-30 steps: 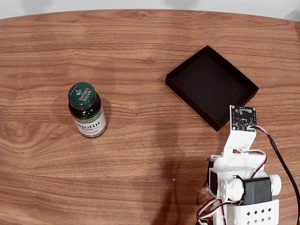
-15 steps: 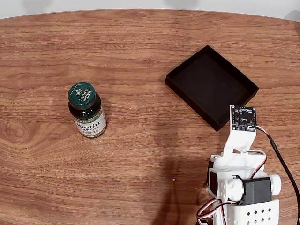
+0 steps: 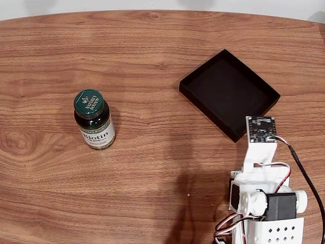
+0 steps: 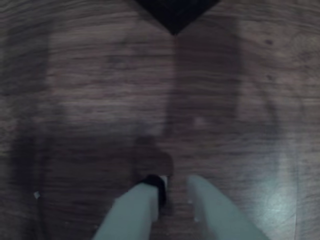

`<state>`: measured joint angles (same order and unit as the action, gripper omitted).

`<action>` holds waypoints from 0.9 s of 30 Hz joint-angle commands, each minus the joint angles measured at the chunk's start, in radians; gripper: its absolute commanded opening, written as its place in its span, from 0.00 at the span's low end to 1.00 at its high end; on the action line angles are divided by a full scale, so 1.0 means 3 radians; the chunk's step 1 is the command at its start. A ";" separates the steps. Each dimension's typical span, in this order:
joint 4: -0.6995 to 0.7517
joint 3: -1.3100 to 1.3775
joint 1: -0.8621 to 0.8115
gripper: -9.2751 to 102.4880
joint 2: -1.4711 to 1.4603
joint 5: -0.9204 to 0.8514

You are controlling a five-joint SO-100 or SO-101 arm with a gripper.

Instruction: Pick up the pill bottle and place it in the black box.

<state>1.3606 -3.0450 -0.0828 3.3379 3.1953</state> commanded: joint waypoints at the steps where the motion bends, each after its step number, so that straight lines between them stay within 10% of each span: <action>1: -0.0245 0.0056 0.0051 0.17 0.0000 0.0133; 13: -0.2541 0.0056 0.0378 0.32 -0.0496 -0.0153; 27: -0.3559 0.0051 0.1110 0.38 -0.1462 -0.0061</action>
<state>0.3912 -3.0480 0.1979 2.9575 3.1845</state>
